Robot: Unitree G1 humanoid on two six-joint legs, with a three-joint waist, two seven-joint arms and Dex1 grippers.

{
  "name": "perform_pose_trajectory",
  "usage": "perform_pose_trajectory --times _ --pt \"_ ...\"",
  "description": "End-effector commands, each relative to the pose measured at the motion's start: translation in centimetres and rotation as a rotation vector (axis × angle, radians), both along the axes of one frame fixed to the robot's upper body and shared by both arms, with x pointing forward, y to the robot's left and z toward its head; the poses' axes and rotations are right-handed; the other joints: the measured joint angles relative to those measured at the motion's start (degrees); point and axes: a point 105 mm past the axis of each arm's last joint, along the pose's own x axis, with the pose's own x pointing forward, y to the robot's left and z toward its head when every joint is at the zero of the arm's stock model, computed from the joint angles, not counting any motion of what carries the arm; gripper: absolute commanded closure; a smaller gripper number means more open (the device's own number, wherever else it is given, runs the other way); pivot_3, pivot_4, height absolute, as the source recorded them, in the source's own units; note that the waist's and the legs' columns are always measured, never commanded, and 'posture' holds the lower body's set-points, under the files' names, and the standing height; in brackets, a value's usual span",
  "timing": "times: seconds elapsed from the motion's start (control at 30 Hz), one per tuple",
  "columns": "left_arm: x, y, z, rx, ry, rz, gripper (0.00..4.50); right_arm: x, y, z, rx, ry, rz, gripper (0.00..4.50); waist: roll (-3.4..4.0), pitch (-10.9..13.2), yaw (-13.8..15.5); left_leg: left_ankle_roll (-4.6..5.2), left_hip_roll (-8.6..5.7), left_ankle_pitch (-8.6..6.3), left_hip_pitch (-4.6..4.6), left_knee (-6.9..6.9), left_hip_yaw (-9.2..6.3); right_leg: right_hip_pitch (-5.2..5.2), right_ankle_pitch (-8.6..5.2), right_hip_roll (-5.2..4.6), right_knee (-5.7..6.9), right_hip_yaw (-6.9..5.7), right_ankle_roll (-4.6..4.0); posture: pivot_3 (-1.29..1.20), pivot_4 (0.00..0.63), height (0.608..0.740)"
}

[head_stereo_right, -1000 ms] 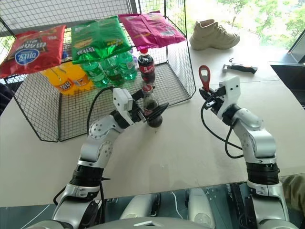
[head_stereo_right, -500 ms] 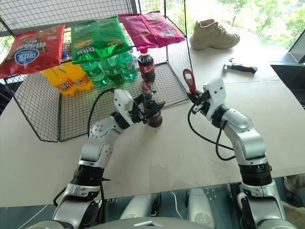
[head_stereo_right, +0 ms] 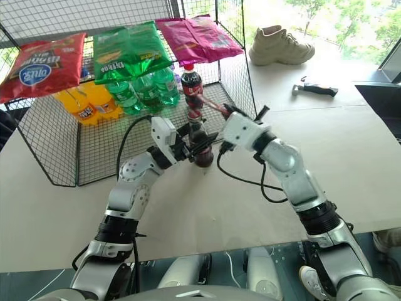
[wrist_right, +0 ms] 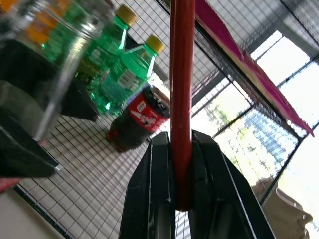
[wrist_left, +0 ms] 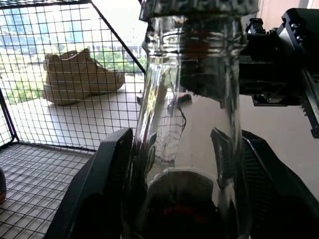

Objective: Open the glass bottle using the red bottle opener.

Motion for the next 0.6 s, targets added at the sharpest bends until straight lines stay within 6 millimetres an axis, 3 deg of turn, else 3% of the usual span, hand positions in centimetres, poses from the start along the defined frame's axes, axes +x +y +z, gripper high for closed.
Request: perform_pose_trajectory --times 0.03,0.27,0.33,0.6 --pt "-0.2 -0.5 1.1 -0.010 -0.049 -0.021 2.18 -0.7 1.3 -0.1 -0.049 -0.111 0.045 4.50 0.00 0.00 0.04 0.00 0.00 0.00 0.00 0.00 0.00 0.00 0.00 0.00 0.00 0.00 0.00 0.00 0.150 0.740" --pt "-0.2 -0.6 1.0 -0.009 -0.046 -0.028 2.18 -0.9 2.6 -0.4 -0.087 -0.230 0.084 4.50 0.00 -0.01 0.01 0.00 -0.02 0.00 0.15 0.03 -0.02 0.16 0.00 0.00 0.02 0.00 0.00 0.00 0.150 0.740" --pt "-0.1 -0.6 1.1 -0.009 -0.046 -0.028 2.18 -0.9 2.8 -1.3 -0.113 -0.230 0.099 4.50 0.00 -0.01 0.06 -0.01 -0.01 0.01 0.15 0.03 -0.04 0.15 0.00 0.01 0.04 -0.01 0.00 0.00 0.150 0.740" --pt "-0.1 -0.7 1.1 -0.005 -0.048 -0.034 2.18 0.2 1.6 -4.1 -0.165 -0.181 0.071 4.50 0.01 -0.07 -0.04 -0.01 -0.02 0.00 0.37 0.03 -0.03 0.38 0.00 0.01 0.03 0.00 -0.01 0.00 0.150 0.740"
